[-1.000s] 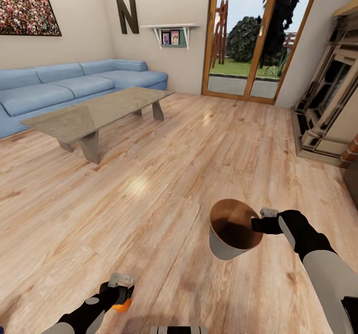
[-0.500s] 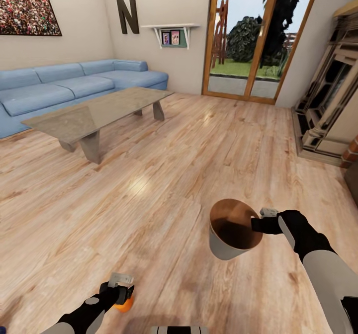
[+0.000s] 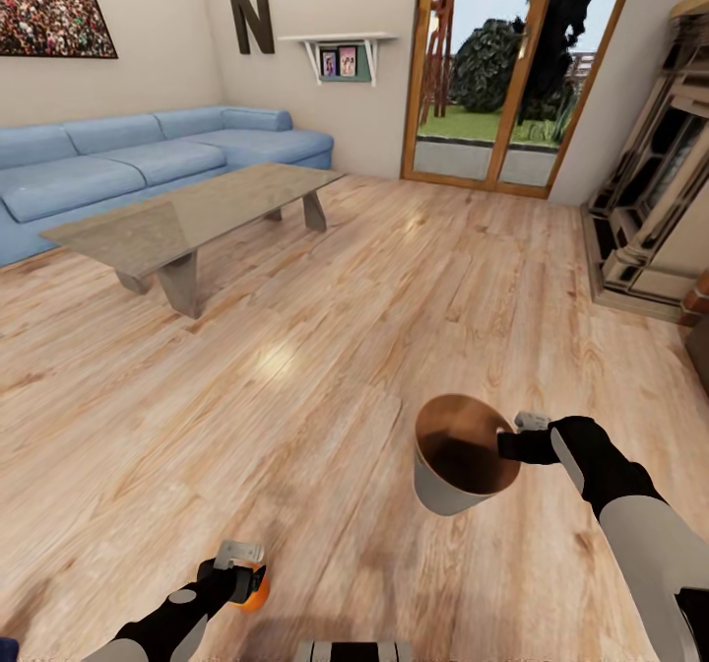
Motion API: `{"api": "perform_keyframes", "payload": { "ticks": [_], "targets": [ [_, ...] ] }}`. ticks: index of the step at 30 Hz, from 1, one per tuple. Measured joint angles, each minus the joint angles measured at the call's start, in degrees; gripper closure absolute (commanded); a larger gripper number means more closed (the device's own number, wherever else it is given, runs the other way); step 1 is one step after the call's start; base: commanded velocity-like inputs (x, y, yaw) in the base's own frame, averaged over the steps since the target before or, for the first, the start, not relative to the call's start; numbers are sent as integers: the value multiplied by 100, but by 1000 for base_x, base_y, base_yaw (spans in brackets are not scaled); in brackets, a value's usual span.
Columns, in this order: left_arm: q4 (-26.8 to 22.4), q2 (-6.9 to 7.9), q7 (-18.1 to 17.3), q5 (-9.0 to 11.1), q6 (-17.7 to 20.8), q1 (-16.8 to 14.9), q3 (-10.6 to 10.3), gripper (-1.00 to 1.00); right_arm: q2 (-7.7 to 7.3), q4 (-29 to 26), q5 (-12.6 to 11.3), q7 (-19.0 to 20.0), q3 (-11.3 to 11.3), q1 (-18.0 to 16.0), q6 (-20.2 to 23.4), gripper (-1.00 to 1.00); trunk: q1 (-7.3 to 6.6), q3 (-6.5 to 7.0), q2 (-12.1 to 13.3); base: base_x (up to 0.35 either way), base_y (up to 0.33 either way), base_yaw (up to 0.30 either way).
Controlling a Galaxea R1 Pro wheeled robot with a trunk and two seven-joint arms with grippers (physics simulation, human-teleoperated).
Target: Put the three can of soda from the living room inside the tash can in the kitchen.
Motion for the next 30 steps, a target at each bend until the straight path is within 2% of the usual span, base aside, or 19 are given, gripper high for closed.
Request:
{"api": "perform_keyframes", "payload": {
  "ticks": [9, 30],
  "targets": [
    [1, 3, 0, -4, 3, 0, 0, -100, 0, -1, -27, 3, -1, 0, 4, 100, 23, -199, -12, 0, 0, 0],
    [-5, 4, -7, 0, 2, 0, 0, -100, 8, -1, -23, 3, 7, -1, 3, 100, 23, -200, -13, 22, 0, 0]
  ]
}}
